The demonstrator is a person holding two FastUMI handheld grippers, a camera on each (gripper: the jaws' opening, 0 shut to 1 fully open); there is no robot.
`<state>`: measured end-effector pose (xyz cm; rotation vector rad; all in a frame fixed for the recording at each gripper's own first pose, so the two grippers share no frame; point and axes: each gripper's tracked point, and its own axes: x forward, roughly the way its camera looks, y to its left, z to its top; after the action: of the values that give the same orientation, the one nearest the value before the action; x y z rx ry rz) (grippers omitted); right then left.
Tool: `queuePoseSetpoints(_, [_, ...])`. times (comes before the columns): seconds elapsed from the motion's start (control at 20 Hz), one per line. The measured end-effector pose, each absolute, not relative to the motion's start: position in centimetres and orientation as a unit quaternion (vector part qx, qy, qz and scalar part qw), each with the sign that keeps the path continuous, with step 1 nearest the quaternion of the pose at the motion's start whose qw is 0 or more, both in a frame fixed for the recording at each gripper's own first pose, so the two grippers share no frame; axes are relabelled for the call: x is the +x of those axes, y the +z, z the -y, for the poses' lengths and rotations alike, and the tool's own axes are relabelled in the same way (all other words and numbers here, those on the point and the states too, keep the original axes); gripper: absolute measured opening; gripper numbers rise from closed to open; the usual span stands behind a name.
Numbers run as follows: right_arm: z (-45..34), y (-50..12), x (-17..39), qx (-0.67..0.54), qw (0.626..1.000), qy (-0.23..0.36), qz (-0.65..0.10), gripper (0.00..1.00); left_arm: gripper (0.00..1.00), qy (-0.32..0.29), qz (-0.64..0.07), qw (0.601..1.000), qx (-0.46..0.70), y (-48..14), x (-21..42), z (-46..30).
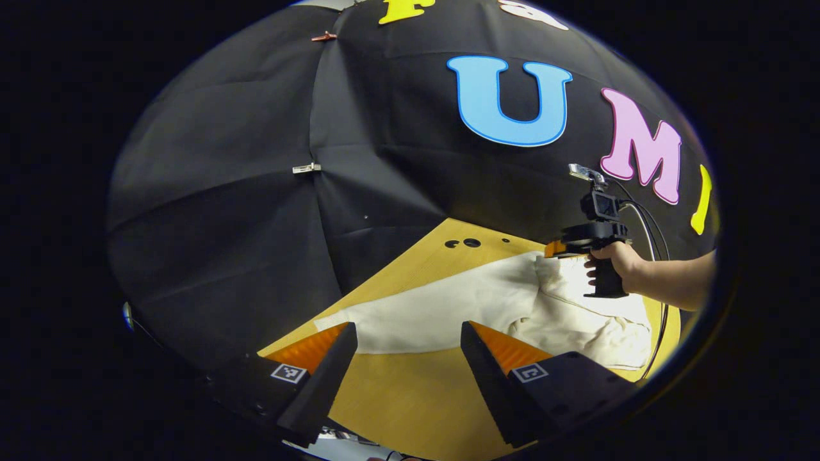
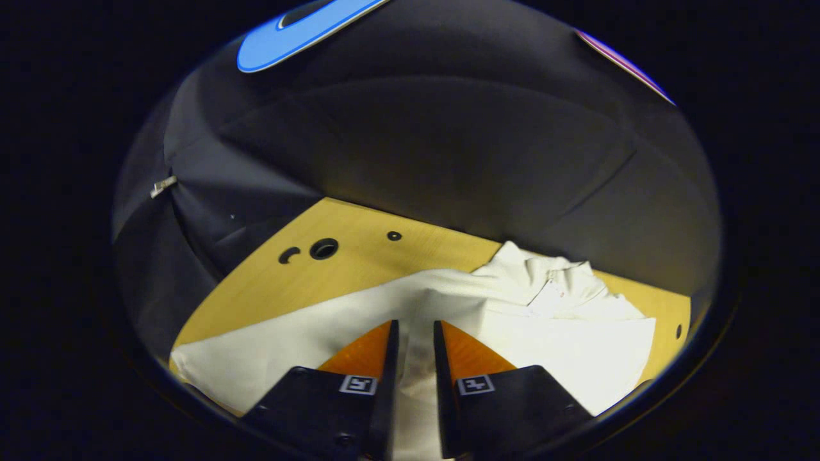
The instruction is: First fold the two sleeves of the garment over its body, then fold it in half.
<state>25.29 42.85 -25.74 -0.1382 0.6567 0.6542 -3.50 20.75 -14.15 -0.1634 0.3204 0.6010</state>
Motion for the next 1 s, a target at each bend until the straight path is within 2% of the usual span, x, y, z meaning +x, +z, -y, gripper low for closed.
queuePoseSetpoints(0.15, [-40.9,-24.5,25.4,-0.072,0.897,0.317,-0.299,0.94,1.0,0.302,-0.154,0.936,-0.099,-15.0,-1.9,-21.7])
queuePoseSetpoints(0.4, [-33.8,-21.3,26.1,-0.086,0.917,0.293,-0.257,0.99,1.0,0.345,-0.157,0.916,-0.135,-17.7,-0.9,-26.3])
queuePoseSetpoints(0.7, [-21.9,-19.7,27.7,-0.094,0.94,0.216,-0.248,0.99,1.0,0.408,-0.185,0.882,-0.148,-21.9,-0.5,-32.4])
queuePoseSetpoints(1.0, [-10.2,-17.4,26.9,-0.08,0.954,0.142,-0.252,0.99,1.0,0.437,-0.242,0.851,-0.164,-26.8,0.0,-34.4])
